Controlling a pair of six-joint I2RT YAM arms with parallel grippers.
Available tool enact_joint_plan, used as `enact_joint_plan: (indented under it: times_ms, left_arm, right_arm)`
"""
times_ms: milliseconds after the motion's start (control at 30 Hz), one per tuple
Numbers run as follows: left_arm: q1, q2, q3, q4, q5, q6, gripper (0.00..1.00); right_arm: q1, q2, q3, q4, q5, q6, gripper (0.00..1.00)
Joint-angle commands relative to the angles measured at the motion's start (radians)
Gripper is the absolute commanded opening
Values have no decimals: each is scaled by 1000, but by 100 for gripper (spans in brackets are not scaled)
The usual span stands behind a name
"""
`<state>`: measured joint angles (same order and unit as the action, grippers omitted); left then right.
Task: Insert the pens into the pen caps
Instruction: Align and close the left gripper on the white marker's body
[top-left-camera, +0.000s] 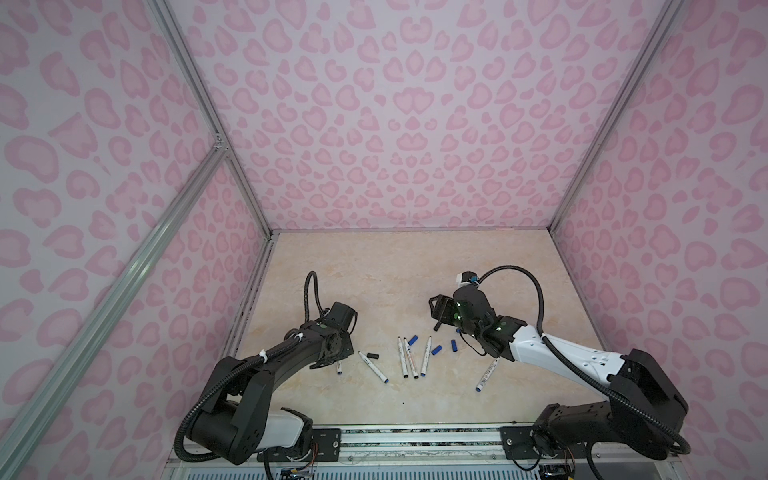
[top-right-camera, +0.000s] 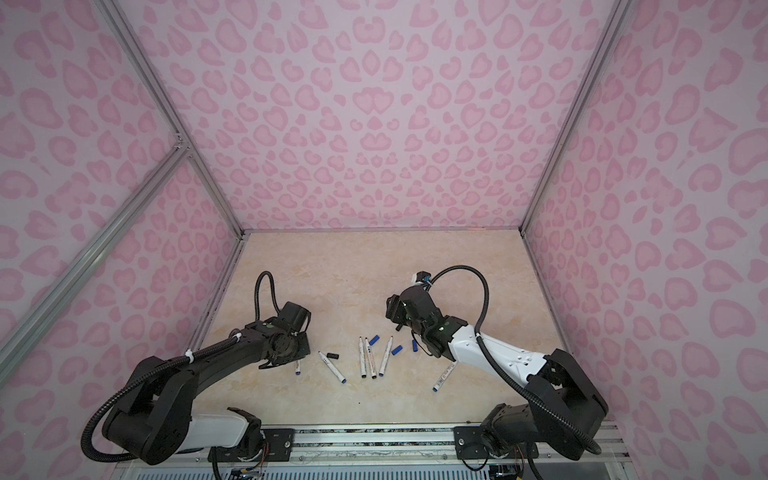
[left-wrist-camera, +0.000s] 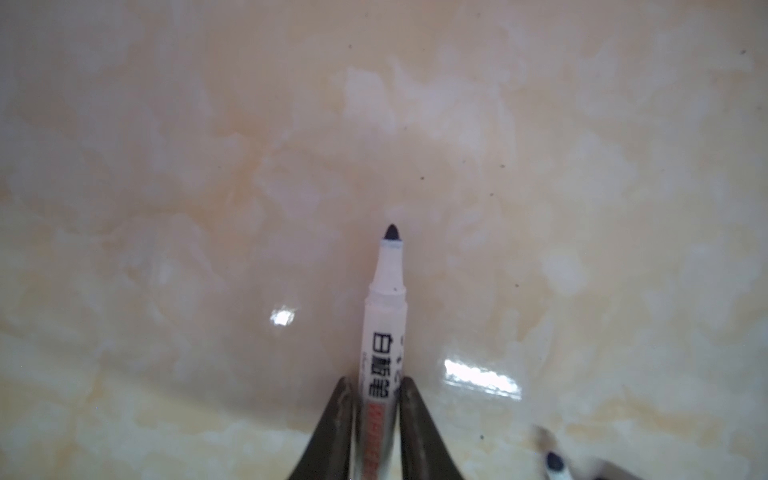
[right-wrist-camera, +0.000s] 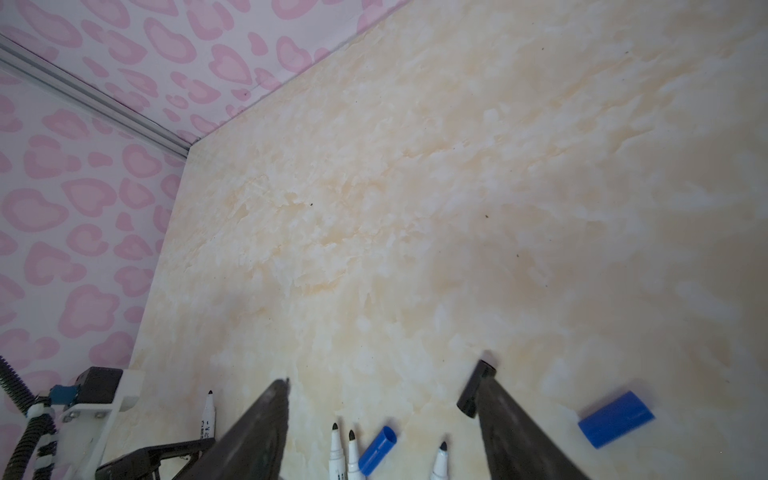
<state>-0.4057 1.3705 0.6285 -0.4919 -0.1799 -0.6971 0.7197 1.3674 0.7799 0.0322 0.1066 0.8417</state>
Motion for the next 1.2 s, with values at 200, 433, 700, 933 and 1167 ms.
enact_joint_plan:
  times_ms: [200, 433, 700, 933, 1167]
  left_arm:
    - [-1, -28, -6, -4, 1, -5, 40]
    - [-7, -70, -32, -13, 12, -2, 43]
    - [-22, -52, -46, 5, 6, -22, 39]
    - [-57, -10, -41, 5, -32, -46, 20]
    - [-65, -109, -32, -14, -51, -56, 7]
  right_arm:
    - [0, -4, -4, 0, 31, -15, 74]
    - [2, -7, -5, -2, 32, -15, 74]
    - [2, -16, -11, -6, 38, -14, 74]
    - [1, -31, -16, -7, 45, -16, 74]
    - [1, -60, -12, -58, 65, -20, 74]
